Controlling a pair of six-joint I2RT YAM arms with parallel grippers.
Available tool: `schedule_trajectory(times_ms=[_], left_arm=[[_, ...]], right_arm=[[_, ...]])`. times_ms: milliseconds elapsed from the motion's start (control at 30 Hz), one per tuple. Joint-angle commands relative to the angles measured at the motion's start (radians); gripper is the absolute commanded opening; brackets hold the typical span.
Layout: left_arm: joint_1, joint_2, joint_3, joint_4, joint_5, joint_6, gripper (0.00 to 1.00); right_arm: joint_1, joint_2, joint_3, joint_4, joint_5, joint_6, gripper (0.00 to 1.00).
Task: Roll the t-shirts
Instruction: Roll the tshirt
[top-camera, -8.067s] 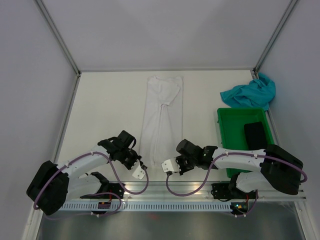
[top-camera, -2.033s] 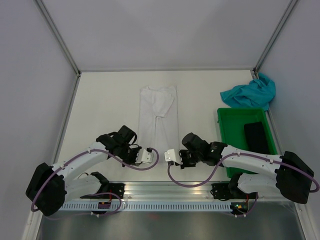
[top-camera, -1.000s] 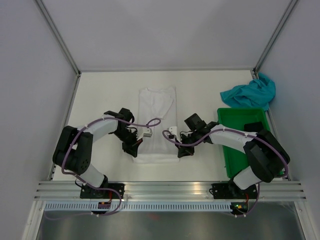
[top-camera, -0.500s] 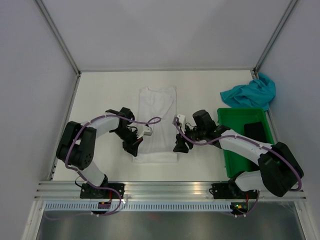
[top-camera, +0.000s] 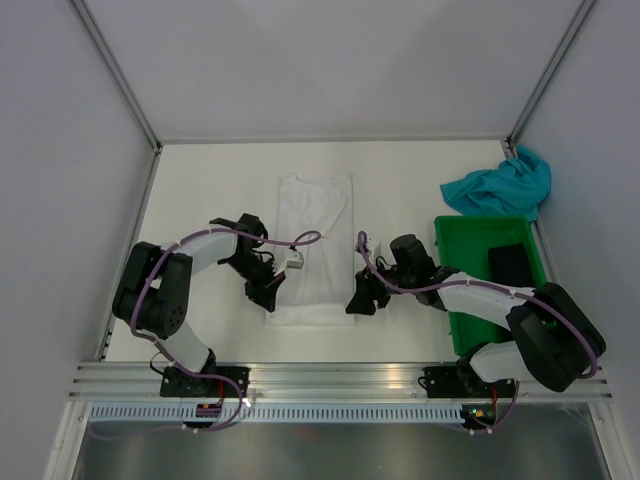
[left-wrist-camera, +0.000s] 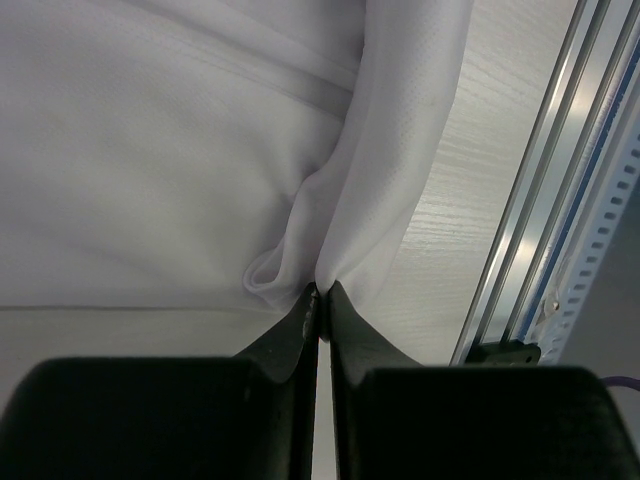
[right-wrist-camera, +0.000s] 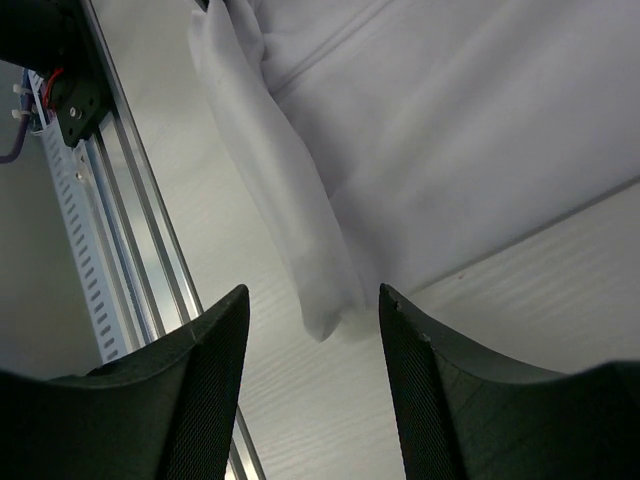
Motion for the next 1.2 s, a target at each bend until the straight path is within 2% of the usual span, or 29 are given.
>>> schedule_trajectory(times_ms=[0,133,367,433,467,567,600,700,800,967,1167], left_arm=[[0.011,-0.027,0.017,0.018,0.049,-0.011,0.1],[0.016,-0.031,0.019,0.018,0.05,-0.008,0.1],[0.022,-0.044,0.014,0.018,0.044,-0.003,0.09],[0.036,-0.052,0.017,0.016,0.05,-0.002,0.09],[0.05,-0.052,0.019,0.018,0.052,-0.002,0.09],[0.076,-0.052,0.019,0.021,0.063,-0.002,0.1],[0.082,-0.052,0.017,0.022,0.067,-0.008,0.1],[0.103,-0.06,0.007,0.048,0.077,-0.037,0.11],[0.114,-0.073,-0.009,0.096,0.066,-0.073,0.18],[0.123,-0.09,-0.027,0.235,-0.055,-0.193,0.24],[0.122,-0.15,-0.059,0.387,-0.207,-0.319,0.25]], right_arm=[[0.014,-0.037,-0.081,0.133,0.025,0.133,0.6],[0.026,-0.037,-0.147,0.251,0.065,0.176,0.6],[0.044,0.069,-0.169,0.42,0.108,0.239,0.54],[0.043,0.102,-0.166,0.431,0.131,0.255,0.43],[0.044,0.115,-0.164,0.433,0.139,0.26,0.3],[0.043,0.145,-0.161,0.445,0.137,0.282,0.08],[0.043,0.147,-0.166,0.453,0.14,0.288,0.06],[0.043,0.152,-0.172,0.463,0.16,0.305,0.05],[0.043,0.17,-0.178,0.488,0.174,0.335,0.06],[0.043,0.211,-0.173,0.488,0.209,0.384,0.06],[0.041,0.228,-0.163,0.467,0.241,0.426,0.06]])
